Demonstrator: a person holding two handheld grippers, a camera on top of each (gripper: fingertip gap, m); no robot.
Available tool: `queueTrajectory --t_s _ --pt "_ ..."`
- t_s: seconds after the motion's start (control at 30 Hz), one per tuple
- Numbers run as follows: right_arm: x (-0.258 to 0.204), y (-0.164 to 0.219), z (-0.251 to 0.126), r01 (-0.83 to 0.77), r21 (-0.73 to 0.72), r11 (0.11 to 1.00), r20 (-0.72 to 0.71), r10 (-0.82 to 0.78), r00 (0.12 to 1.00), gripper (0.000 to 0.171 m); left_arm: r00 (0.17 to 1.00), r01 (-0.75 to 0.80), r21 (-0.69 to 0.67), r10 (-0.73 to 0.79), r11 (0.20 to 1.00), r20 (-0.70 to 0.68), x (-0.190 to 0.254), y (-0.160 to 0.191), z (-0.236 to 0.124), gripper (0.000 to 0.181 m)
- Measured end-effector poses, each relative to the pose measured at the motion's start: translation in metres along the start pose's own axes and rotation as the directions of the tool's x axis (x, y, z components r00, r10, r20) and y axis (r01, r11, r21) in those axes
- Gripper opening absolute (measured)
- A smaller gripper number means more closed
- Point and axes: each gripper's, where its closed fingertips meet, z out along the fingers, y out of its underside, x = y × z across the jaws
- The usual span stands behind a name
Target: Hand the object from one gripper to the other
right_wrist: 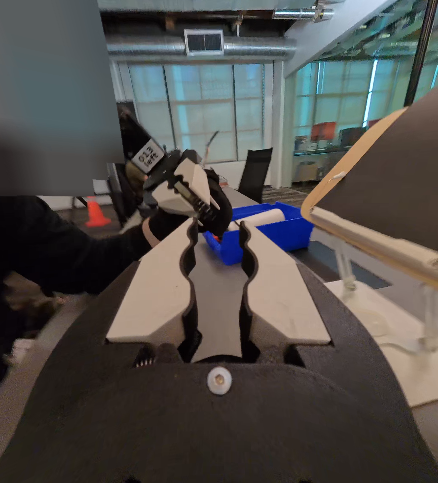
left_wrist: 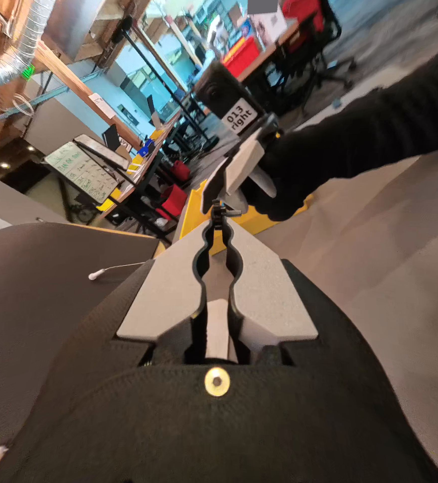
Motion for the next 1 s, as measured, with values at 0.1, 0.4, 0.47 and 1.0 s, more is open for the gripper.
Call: queueTrajectory --t_s 0.1,0.4,0.47,1.0 --pt "-0.008 -0.003 -0.001 0.235 -0.078 0.969 -0.028 -0.238 0.971 0.021 0.99 0.13 0.098 -0.124 0.987 -0.06 -0.003 -0.007 -0.008 0.004" --pt "-0.025 -0.004 0.015 0.408 -0.175 0.896 0.081 -0.4 0.913 0.01 0.963 0.223 0.147 -0.195 0.964 -0.184 0.009 -0.01 -0.01 0.004" --pt "-0.026 -0.002 0.016 0.41 -0.182 0.894 0.092 -0.4 0.912 0.009 0.963 0.221 0.143 -0.192 0.965 -0.19 0.01 -0.009 -0.009 0.004" --pt "-0.033 -0.001 0.017 0.351 -0.149 0.925 0.143 -0.331 0.933 0.003 0.953 0.246 0.174 -0.206 0.954 -0.221 0.013 -0.016 -0.011 0.004"
